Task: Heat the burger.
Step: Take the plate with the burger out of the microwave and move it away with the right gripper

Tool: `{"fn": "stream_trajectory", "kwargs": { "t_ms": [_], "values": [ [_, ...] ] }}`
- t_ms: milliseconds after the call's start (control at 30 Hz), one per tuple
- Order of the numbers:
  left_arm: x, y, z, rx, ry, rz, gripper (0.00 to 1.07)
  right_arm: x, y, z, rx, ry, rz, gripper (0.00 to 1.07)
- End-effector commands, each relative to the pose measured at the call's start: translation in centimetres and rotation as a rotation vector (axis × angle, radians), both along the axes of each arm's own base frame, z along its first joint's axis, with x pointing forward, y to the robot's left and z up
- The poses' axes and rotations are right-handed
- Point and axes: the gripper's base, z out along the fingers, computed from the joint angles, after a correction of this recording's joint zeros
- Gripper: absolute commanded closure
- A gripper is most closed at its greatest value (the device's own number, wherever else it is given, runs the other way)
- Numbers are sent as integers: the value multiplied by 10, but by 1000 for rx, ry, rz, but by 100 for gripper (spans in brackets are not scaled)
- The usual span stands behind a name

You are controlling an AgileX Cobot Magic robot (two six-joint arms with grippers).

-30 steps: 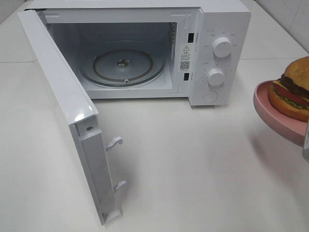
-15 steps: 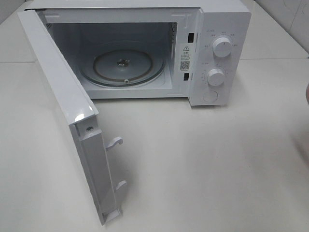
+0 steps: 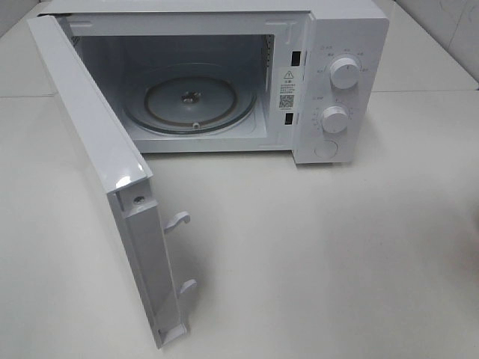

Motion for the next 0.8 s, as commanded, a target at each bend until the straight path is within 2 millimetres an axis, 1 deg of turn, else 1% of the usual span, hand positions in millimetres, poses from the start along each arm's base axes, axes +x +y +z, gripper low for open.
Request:
{"fn": "stream_trajectory", "kwargs": {
  "t_ms": [33,100,133,200,400,467,600,667,700,767,800],
  "values": [
    [-2,0,0,-1,-16,2,3,7,-5,5,-68,-38,-8,102],
    [-2,0,0,-1,-16,2,3,10,-13,4,-66,-56,-83,102],
    [-2,0,0,-1,-16,2,3,10,-13,4,-66,-56,-83,102],
    [-2,0,0,-1,-16,2,3,15,-20,2,-74,-56,-140,102],
    [-2,0,0,-1,-16,2,3,19,-22,-3,-93,-33,-161,102],
    [-2,0,0,-1,-16,2,3,24,-28,-9,-89,-10,-224,102],
    [-2,0,0,-1,-16,2,3,29,-30,-15,-72,-3,-256,102],
    [-2,0,0,-1,-16,2,3,33,-29,-24,-59,25,-281,101],
    [-2,0,0,-1,-16,2,3,33,-29,-24,-59,25,-281,101],
    [-2,0,0,-1,-16,2,3,37,-28,-32,-41,47,-301,101],
    [-2,0,0,-1,-16,2,3,37,-28,-32,-41,47,-301,101]
  ]
}}
